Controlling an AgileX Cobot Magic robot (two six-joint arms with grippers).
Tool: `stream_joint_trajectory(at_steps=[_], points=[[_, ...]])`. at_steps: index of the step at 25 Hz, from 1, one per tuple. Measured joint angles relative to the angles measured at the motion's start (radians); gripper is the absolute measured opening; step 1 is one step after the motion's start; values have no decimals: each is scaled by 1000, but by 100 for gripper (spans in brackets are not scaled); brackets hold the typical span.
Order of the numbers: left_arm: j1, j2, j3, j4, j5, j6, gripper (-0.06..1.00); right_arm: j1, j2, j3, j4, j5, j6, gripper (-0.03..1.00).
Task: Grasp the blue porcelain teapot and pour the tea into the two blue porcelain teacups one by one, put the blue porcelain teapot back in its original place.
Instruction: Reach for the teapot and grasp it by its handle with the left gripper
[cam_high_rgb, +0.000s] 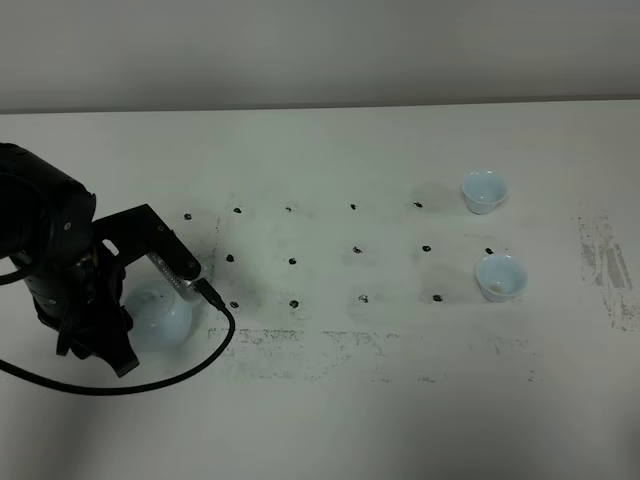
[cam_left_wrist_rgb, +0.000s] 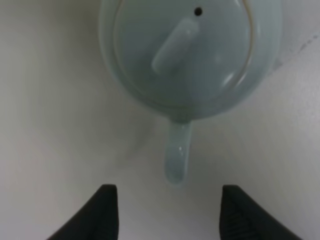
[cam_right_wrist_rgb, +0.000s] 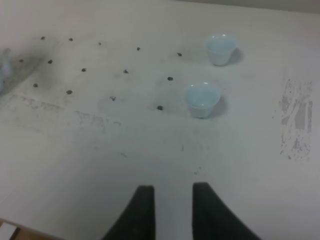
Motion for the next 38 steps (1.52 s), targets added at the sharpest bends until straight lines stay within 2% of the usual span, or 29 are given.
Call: stream_joint_trajectory(at_steps=[19,25,38], points=[[0,72,0,-4,-80,-38,46,0,0,0,1,0,0,22],[0,75,0,-4,-86,-38,42,0,0,0,1,0,0,22],[0,132,0,-4,-84,-74,42,0,0,0,1,0,0,22]])
